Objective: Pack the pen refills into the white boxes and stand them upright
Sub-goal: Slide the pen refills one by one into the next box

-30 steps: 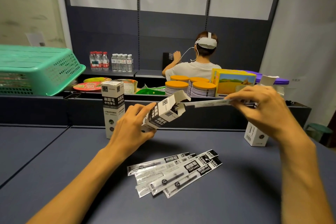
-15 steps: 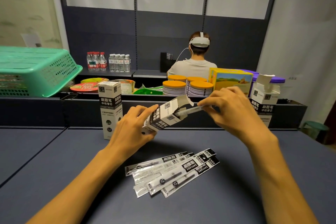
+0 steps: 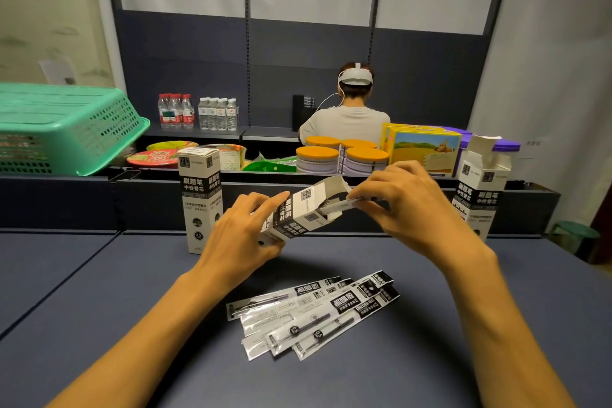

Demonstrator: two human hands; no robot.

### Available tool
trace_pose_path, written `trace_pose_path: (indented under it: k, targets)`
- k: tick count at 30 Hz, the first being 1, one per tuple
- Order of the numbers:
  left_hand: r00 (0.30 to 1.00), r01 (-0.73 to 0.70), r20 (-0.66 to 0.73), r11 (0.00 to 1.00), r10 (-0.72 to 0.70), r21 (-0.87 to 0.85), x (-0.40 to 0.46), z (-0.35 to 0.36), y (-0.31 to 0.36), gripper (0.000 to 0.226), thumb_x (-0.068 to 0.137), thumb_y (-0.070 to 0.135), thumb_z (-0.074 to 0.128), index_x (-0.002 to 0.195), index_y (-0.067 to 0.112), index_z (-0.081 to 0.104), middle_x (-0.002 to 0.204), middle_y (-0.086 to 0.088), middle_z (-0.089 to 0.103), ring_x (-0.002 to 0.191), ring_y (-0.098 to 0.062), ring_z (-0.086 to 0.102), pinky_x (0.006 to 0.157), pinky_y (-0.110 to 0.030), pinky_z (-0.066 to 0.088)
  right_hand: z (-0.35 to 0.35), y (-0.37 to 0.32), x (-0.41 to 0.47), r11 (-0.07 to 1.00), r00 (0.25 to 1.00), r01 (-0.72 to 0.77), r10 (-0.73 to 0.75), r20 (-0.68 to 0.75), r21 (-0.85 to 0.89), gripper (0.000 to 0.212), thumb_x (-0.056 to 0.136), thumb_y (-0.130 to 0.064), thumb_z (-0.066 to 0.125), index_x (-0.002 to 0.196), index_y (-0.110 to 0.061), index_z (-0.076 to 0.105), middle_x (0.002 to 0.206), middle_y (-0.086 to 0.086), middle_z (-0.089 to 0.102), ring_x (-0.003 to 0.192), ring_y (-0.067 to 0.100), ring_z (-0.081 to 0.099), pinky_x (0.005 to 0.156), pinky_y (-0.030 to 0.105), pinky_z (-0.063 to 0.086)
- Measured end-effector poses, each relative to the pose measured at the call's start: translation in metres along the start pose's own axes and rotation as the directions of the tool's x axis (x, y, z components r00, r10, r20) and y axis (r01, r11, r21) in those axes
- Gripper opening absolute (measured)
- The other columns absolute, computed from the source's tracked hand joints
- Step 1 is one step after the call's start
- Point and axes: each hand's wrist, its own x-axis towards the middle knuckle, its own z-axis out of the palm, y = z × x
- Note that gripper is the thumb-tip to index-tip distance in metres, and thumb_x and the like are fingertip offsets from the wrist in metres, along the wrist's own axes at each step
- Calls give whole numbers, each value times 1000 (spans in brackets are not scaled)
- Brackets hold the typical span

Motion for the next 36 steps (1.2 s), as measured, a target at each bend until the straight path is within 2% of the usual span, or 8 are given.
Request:
trace_pose_path:
  k: [8,12,16,24,26,31,32,36]
  targets:
    - [1000,-13,12,1000,13,-4,0,0,0,86,64,24,86,140,22,46,112,-2,56,95,-18,54,60,-26,49,23,-17,7,996,996,79,-78,46,-34,21,86,-28,70,107,-27,71,98,-5,71,89,18,62,90,38,41]
    - [1000,1,11,1000,0,-5,0,0,0,85,66,26,85,140,22,46,112,-2,56,95,-17,53,62,-25,47,16,-3,3,1000,999,-8,9,-37,26,26,84,-34,71,108,-24,69,99,-6,72,94,16,62,94,37,40]
    - [1000,-19,13,1000,19,-11,0,0,1,86,63,24,86,140,21,47,110,-3,57,93,-18,54,58,-27,51,18,-5,3,998,1000,12,-11,-8,64,12,83,-20,73,95,-21,71,87,-4,72,81,18,64,86,34,42]
    - [998,-58,13,997,59,-41,1,1,2,89,62,22,87,141,20,45,113,-4,56,97,-17,53,63,-30,55,33,-28,8,987,993,116,-115,-11,111,22,82,-14,74,103,-18,72,98,2,73,78,25,65,65,35,49]
    - [998,-56,18,997,57,-54,1,2,1,90,63,22,86,142,22,43,113,-3,55,97,-17,52,62,-30,55,35,-29,8,985,991,136,-134,-23,104,24,81,-15,74,105,-18,71,98,1,73,79,23,66,67,35,50]
    - [999,-33,20,998,34,-47,0,2,0,89,64,24,85,142,23,42,115,-2,54,98,-16,51,59,-30,54,18,-13,3,953,998,-54,44,42,299,33,83,-28,72,115,-26,64,105,-6,71,89,3,60,77,18,47]
    - [999,-31,22,998,32,-47,0,2,0,89,64,25,85,143,23,42,115,-2,54,98,-16,52,59,-31,55,17,-10,2,943,996,-83,66,61,323,30,84,-27,71,113,-26,64,105,-6,71,89,2,60,77,18,50]
    - [999,-46,18,998,46,-44,0,2,1,91,63,24,86,143,22,42,115,-2,54,97,-17,53,61,-32,55,24,-10,2,951,992,-97,71,100,293,19,86,-22,69,105,-27,68,105,-3,71,94,14,64,76,37,55]
